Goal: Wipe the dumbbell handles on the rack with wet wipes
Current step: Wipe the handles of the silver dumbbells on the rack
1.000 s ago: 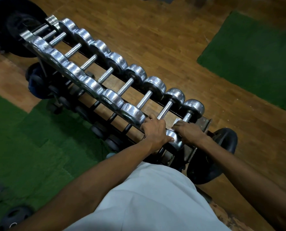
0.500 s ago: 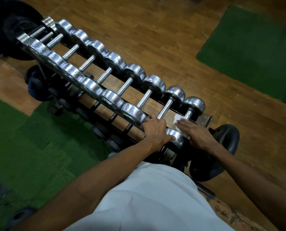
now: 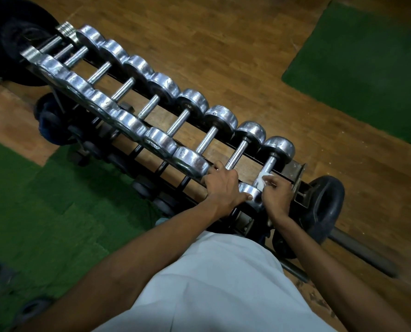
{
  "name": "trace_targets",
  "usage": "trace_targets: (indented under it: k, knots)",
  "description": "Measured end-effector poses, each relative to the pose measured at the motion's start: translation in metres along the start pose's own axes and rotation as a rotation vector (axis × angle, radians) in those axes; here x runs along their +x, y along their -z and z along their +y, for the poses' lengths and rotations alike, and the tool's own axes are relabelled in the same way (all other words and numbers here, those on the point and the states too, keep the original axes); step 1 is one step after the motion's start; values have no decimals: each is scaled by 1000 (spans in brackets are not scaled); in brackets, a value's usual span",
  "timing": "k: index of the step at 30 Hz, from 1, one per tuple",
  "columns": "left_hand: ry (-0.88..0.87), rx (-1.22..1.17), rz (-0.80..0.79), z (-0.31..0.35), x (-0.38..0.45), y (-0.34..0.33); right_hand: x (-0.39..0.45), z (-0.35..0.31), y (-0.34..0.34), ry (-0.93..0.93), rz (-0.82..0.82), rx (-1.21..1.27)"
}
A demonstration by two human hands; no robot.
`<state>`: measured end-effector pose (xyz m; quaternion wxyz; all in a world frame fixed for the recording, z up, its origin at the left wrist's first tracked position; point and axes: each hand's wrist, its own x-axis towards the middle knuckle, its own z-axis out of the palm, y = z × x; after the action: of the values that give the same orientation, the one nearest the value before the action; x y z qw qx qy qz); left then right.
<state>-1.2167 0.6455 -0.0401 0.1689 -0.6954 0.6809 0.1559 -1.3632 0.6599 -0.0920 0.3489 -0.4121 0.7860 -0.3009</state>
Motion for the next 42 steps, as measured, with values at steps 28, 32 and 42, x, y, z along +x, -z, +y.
trace_targets:
  k: [28, 32, 42]
  knots:
    - [-169, -294, -167, -46, -18, 7, 21, -42, 6, -371, 34, -92]
    - [-139, -585, -37, -69, -22, 1, 8, -68, -4, -336, 72, 375]
    - [-31, -952, 123, -100, -51, -26, -56, -70, -44, -407, -174, 735]
